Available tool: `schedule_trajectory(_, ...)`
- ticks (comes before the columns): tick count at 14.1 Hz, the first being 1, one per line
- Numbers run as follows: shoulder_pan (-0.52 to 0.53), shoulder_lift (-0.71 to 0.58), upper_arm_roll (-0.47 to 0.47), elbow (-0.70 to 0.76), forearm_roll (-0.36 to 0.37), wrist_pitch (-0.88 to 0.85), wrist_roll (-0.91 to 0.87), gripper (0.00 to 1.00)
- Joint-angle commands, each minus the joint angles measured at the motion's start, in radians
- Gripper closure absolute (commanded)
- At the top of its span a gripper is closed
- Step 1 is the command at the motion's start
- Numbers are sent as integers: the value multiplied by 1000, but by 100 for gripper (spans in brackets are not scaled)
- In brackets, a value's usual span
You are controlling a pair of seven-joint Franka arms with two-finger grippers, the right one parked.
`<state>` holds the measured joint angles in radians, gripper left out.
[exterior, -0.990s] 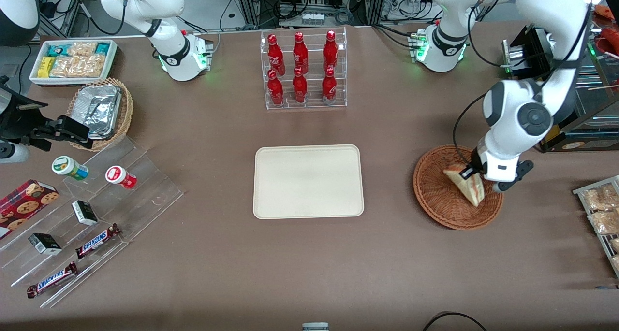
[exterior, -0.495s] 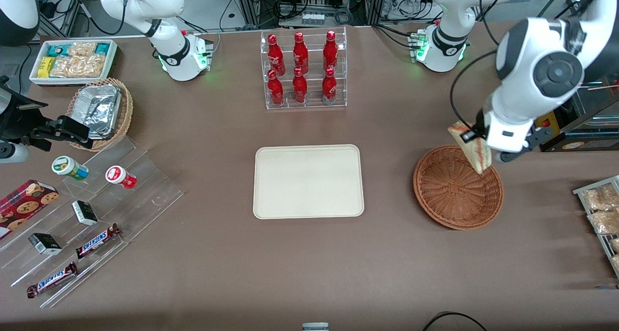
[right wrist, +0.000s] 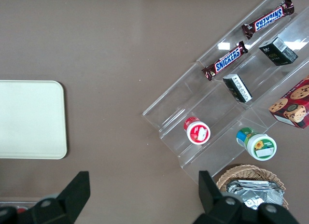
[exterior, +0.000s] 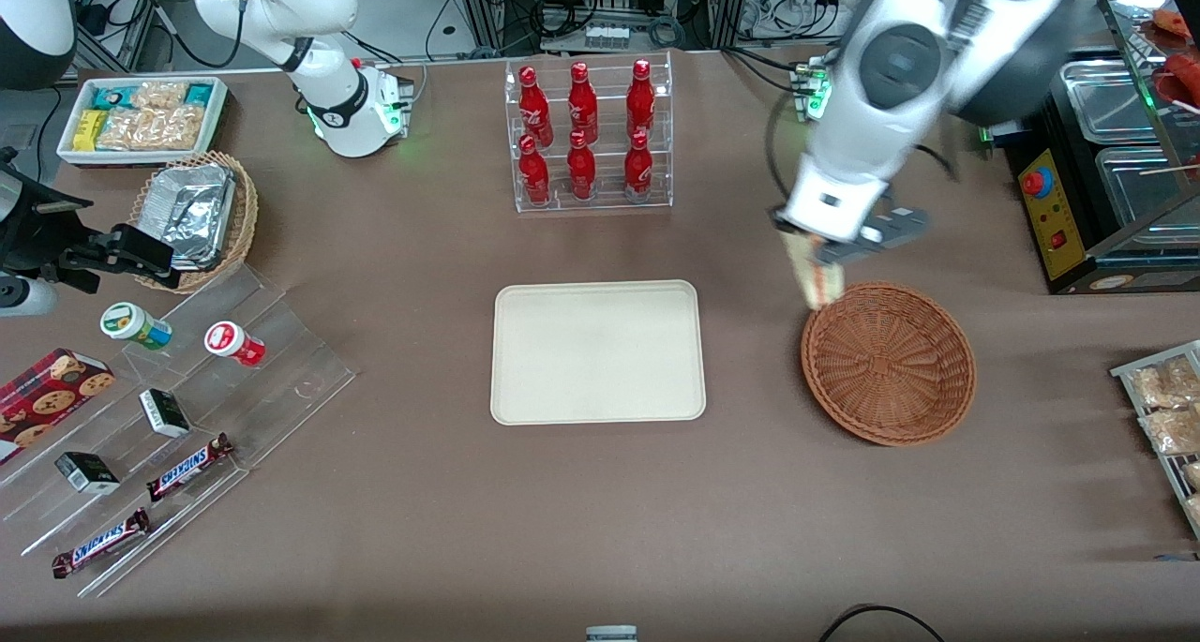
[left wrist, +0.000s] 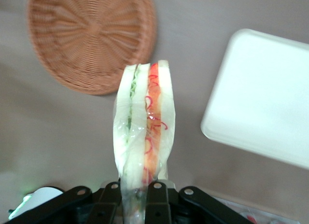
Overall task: Place sandwich from basket to tray
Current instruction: 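Carry the sandwich over the cream tray with the left gripper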
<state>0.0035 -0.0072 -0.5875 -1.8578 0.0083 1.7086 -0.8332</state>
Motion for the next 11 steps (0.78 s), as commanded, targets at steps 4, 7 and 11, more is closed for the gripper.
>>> schedule_trajectory(4,-91,168,-163,37,28,204,-201,100)
schedule_trajectory(7,-161,268,-163,72,103,276,-268,100)
schedule_trajectory(11,-227,447,-161,167,255,302,-371,100)
